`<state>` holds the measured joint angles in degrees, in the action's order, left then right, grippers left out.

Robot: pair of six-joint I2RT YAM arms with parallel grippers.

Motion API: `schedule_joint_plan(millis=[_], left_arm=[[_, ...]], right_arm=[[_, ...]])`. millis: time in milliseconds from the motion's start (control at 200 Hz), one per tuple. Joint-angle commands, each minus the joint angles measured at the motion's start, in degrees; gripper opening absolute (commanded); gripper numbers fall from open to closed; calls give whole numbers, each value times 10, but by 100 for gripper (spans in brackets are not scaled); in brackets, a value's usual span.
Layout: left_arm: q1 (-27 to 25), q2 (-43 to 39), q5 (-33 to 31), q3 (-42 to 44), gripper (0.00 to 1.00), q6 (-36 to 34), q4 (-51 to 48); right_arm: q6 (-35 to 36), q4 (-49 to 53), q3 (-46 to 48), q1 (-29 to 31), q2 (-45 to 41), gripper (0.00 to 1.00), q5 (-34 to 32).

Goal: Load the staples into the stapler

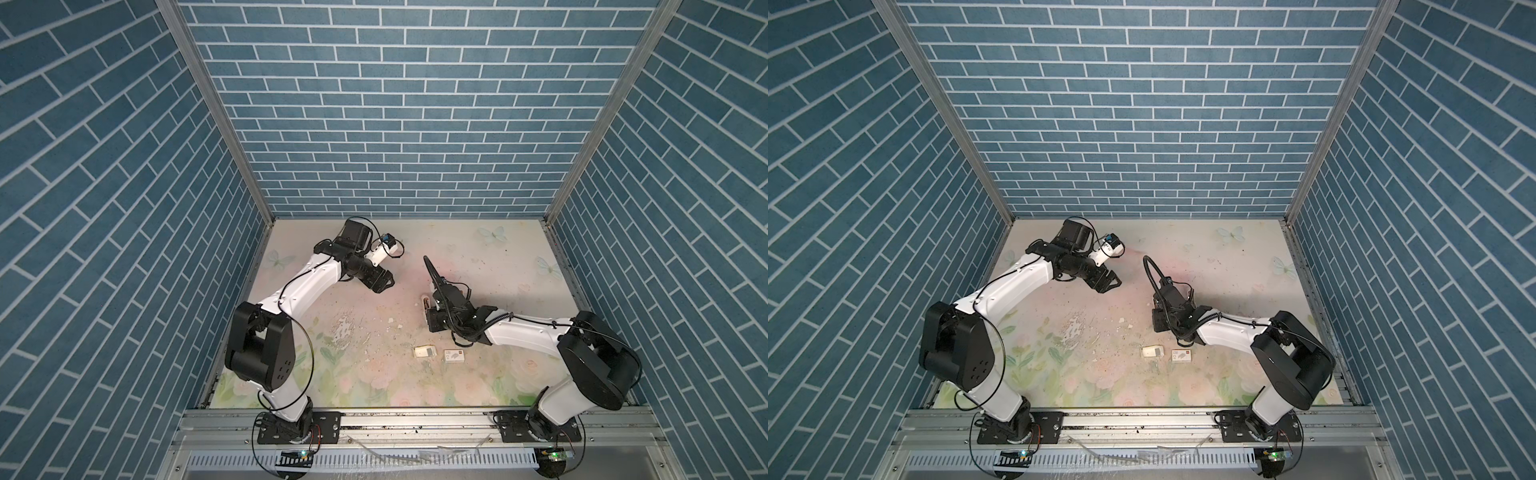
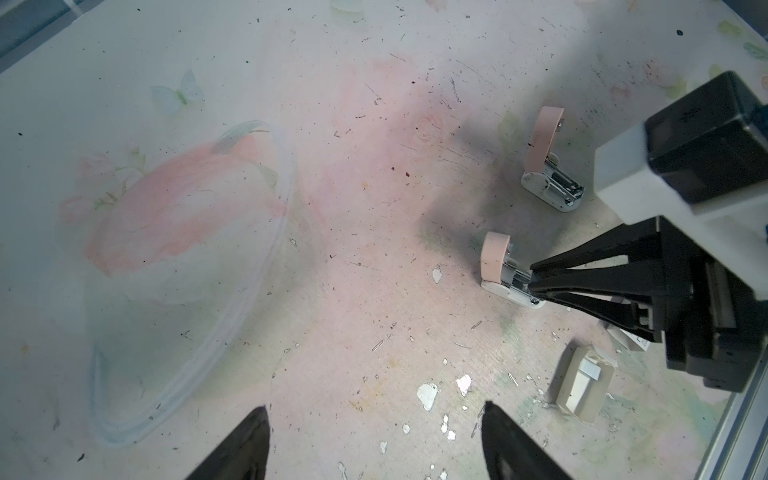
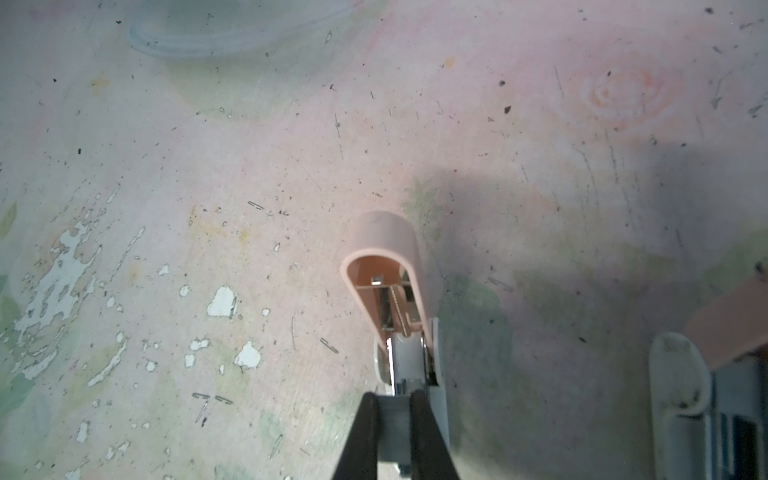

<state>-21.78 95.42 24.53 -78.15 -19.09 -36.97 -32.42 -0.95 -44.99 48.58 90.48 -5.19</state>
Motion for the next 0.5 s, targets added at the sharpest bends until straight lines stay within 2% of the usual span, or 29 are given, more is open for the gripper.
schedule_joint_plan(millis=[0,495], left_arm=[[5,-10,8,6,81,-5,-1],[7,-11,8,8,81,-4,0]], right_arm=[[22,-3,4,-2,10,8,-8],[26,2,3,-2,15,8,-25]])
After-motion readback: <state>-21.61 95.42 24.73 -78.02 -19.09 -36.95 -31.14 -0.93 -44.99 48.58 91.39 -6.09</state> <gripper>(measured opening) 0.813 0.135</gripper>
